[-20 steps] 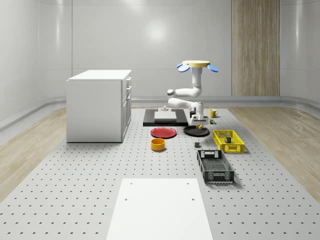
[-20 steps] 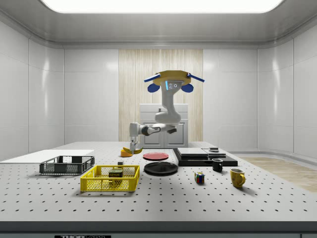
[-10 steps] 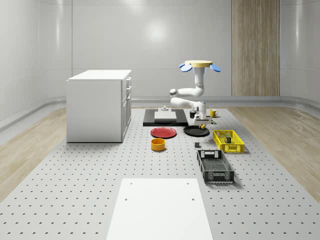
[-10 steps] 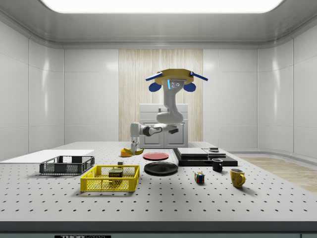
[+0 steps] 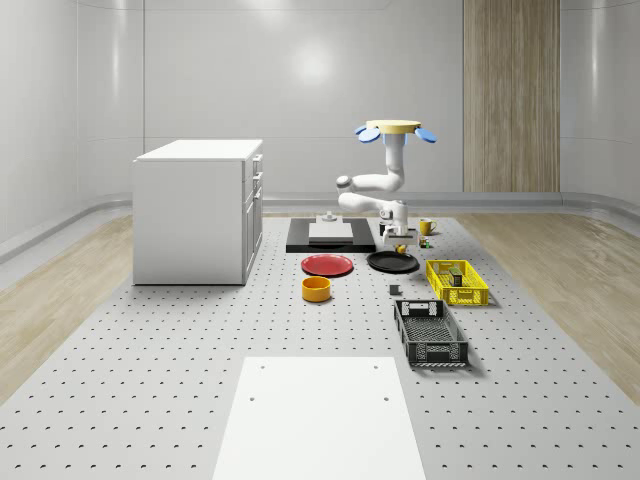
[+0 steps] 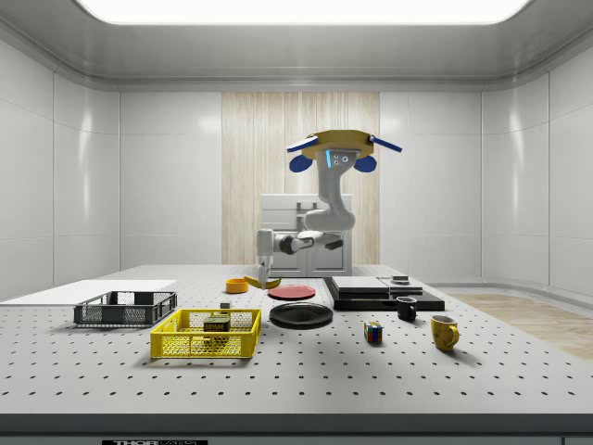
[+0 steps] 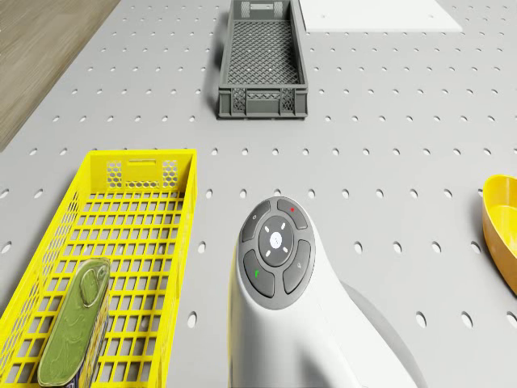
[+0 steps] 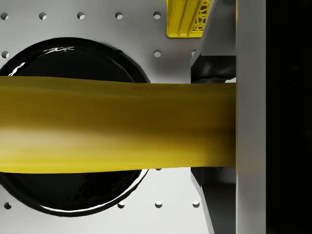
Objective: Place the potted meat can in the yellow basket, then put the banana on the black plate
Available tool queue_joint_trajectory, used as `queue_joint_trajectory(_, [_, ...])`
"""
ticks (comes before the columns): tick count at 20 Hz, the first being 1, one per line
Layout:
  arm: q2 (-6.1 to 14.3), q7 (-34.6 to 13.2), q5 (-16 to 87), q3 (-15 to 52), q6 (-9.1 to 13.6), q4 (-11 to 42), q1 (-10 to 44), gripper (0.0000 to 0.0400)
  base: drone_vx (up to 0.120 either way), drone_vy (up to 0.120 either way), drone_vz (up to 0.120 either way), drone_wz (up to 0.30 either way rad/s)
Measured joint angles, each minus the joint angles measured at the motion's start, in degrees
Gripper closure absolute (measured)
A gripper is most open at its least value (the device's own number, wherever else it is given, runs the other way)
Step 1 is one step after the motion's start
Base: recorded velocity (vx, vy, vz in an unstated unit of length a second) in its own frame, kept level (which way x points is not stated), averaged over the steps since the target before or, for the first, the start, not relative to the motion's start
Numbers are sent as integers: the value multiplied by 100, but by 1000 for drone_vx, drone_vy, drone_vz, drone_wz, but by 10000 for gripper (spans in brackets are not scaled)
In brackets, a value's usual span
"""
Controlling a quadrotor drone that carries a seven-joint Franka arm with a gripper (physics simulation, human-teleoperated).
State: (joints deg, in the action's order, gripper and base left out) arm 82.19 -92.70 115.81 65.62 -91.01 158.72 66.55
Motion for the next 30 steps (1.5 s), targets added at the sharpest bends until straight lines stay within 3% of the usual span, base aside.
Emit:
queue_joint_trajectory(11, [19,-7,-9,3,-18,-2,9,200,-120,0,0,0])
queue_joint_trajectory(20, [33,-13,-16,5,-31,-3,16,200,-120,0,-120,0])
queue_joint_trajectory(25, [40,-15,-19,6,-37,-4,19,200,-120,0,0,0])
queue_joint_trajectory(30, [47,-18,-20,5,-45,-5,23,200,-16,0,0,0])
